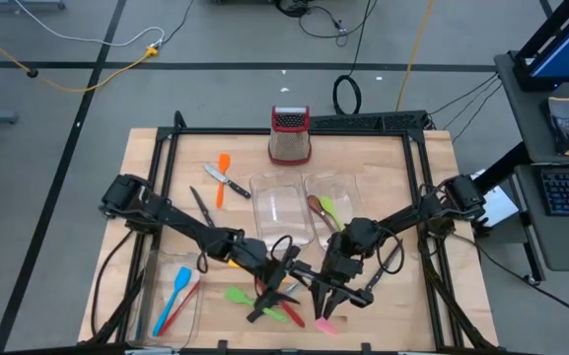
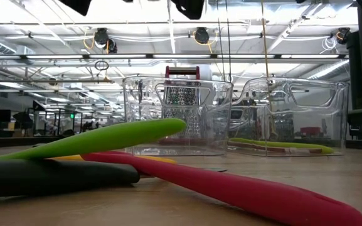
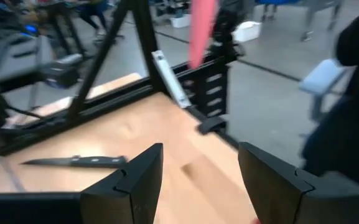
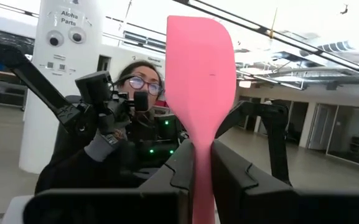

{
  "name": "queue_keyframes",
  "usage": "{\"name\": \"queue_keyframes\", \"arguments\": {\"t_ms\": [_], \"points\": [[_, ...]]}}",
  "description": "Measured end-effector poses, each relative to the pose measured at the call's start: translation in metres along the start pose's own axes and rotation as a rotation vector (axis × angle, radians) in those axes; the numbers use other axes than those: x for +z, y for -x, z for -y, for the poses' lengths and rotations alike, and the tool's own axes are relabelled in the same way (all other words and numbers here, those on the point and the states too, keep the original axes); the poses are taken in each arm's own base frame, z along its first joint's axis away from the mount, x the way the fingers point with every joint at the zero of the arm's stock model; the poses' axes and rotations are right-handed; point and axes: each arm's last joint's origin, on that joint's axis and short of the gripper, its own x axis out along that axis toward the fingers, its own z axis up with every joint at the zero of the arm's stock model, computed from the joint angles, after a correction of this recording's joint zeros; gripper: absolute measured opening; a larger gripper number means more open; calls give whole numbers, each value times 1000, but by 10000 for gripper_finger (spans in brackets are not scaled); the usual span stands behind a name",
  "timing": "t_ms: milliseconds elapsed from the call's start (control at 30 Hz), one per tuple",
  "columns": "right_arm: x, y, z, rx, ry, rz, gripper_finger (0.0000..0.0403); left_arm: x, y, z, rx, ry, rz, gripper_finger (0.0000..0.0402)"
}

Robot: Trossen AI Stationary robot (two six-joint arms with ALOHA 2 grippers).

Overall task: Pick & Place Kitchen Items
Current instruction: Put the pink spatula into the left transparent bin

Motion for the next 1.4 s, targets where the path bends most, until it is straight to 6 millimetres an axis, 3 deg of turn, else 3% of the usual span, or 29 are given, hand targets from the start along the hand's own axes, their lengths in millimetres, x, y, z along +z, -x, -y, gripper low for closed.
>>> {"name": "queue_keyframes", "arguments": {"t_ms": [267,667,867,1033,1400], "points": [[-16,1,2,1,-62,9,22,8,-22,-11,111,-63,-122,214],[-15,-8,-7,62,-104,26,22,28,-22,-10,20,-17,-221,214],[-12,-15,-16,143,-93,22,22,61,-2,-9,-111,-2,-100,214],[-6,-12,-17,212,27,24,22,89,8,-7,-204,-2,78,214],[2,-11,-19,281,213,40,22,93,9,-15,-150,134,133,214]]}}
